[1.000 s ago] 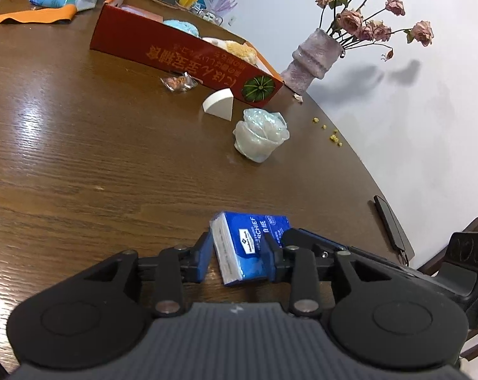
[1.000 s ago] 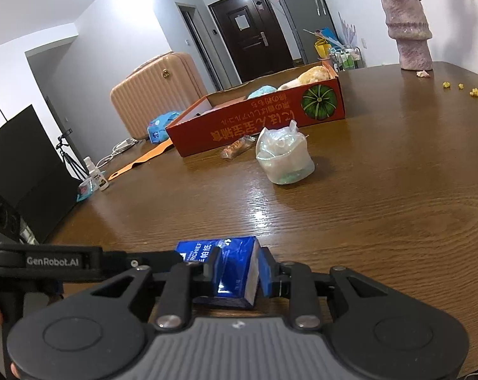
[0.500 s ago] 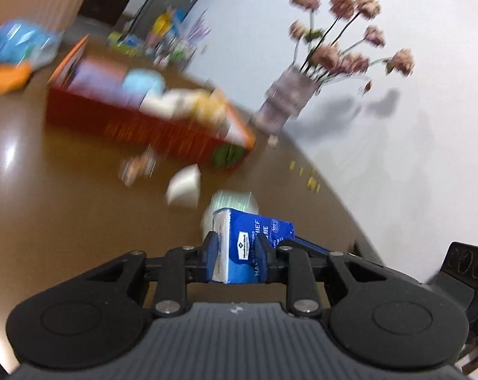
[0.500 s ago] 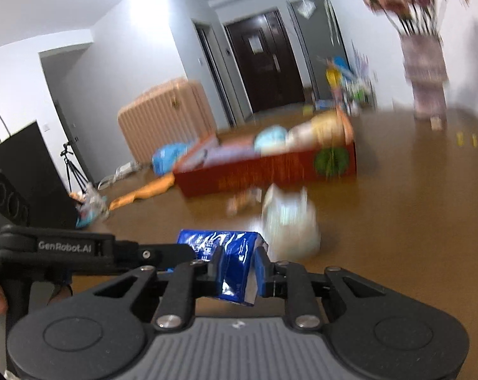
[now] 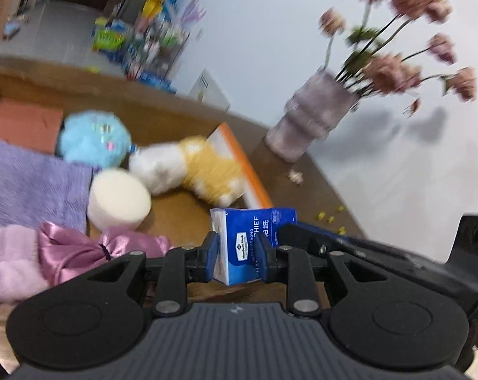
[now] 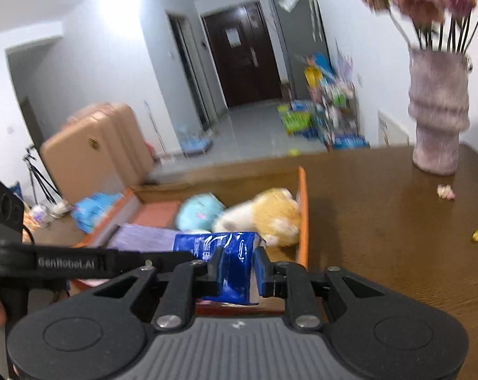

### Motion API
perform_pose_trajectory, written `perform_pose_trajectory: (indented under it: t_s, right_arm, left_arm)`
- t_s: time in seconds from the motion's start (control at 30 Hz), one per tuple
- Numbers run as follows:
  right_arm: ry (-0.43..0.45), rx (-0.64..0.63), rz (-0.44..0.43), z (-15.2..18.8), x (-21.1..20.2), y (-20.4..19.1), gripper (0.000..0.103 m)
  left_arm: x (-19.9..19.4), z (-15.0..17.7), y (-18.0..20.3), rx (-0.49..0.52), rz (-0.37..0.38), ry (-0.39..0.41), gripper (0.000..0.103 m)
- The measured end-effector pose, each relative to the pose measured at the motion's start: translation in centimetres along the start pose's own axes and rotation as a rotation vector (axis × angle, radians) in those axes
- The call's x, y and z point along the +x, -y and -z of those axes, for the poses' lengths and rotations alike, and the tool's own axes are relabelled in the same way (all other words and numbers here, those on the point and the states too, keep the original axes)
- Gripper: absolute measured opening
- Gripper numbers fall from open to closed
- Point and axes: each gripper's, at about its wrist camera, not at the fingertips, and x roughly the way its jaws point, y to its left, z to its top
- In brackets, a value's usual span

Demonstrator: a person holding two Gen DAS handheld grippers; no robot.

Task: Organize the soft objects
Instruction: 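Carry the blue tissue pack with both grippers into the box and open them, then withdraw both grippers from the box toward the white sponge wedge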

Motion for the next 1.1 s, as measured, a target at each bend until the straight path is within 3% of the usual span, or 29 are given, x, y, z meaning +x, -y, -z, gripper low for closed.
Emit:
perform_pose_trajectory:
  t_s: [0.17,0.43,0.53,0.73,0.8,0.9,1.1]
  right_arm:
    - [-0.07,-0.072,0.049,1.3,2.8,-0.3,0.028]
    - [-0.038,-0.102,0.094,0.8,2.1,-0.8,0.033]
    - [0.0,-0.116,0.096,0.2,-0.5,-1.2,0.035]
    - [0.095,-0.16,0.093,-0.6,-7.2,-3.0,0.044]
    - [0.122,-0.174,0.087,-0.5,-9.4,-3.8,0.047]
    - [0.159,-0.189,0.068,0.0,-11.9,-4.9,0.052]
    - [0.214,-0.219,0.046,1.3,-16.3,-7.3,0.055]
  left_arm:
    - [2.3,0.8,-1.4,-0.005,-0.02,-0.064,0.026]
    - [1.6,0.5,-1.0,-0.008,-0.064,-0.044,0.034]
    - [-1.4,0.2,0.3,0.035,-0.078,0.001,0.036]
    - [-10.5,0.8,3.7,0.207,-0.155,0.136,0.053]
    - [-13.6,1.6,4.5,0.259,-0.214,0.185,0.067]
    - [-17.4,3.2,5.3,0.318,-0.31,0.263,0.081]
    - [-23.2,5.9,6.2,0.336,-0.381,0.327,0.083]
